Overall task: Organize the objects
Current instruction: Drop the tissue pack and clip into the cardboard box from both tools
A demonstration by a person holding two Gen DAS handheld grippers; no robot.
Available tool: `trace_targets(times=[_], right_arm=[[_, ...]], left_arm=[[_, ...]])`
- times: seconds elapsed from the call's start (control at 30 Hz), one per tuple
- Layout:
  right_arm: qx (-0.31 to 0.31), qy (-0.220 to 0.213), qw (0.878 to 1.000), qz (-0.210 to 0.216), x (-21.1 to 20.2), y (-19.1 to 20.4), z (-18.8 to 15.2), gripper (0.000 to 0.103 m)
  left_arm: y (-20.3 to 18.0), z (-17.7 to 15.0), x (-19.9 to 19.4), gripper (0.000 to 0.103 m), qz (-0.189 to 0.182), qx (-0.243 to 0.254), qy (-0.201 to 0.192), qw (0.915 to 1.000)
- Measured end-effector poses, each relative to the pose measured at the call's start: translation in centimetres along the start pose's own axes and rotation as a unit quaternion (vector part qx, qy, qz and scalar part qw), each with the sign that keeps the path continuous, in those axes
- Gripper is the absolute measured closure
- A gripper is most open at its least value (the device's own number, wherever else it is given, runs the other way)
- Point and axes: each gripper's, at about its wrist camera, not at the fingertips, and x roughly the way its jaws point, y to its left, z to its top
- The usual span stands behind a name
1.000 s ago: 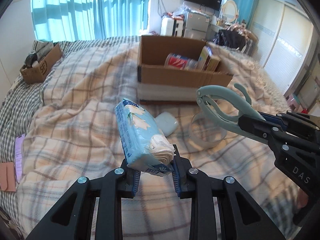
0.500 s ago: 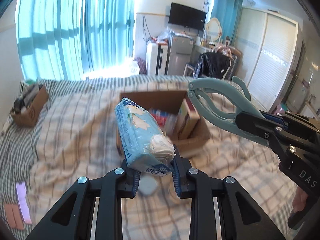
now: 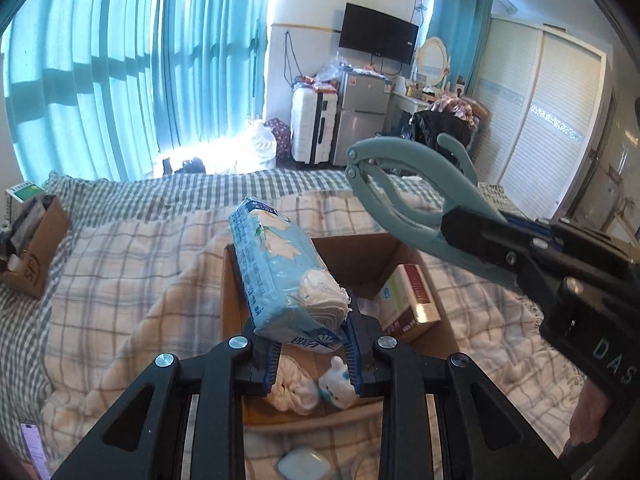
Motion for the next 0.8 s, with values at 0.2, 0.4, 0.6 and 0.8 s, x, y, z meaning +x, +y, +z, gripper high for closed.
trace_targets(times=[0.2, 0.4, 0.6, 0.8], right_arm=[[0.009, 0.049, 0.999, 0.022, 6.6, -1.8, -3.3, 0.091], [0.018, 0.066, 0.997, 0.023, 8.5, -2.8, -5.0, 0.090], [0.032, 0.020, 0.999, 0.016, 4.6, -2.8, -3.2, 0.062], [0.019, -0.025, 0.999, -0.022, -2.7, -1.1, -0.9, 0.041]], left_arm=[[0.7, -1.4, 6.0, 0.076, 0.001, 0.005, 0.046, 0.9989], [0.9, -2.4, 8.1, 0.076, 0.005, 0.005, 0.067, 0.9977], [0.6, -1.5, 5.1, 0.061, 0.001, -0.007, 0.056, 0.9984], [-0.7, -0.6, -1.2, 0.018, 0.009, 0.015, 0.004, 0.9998]])
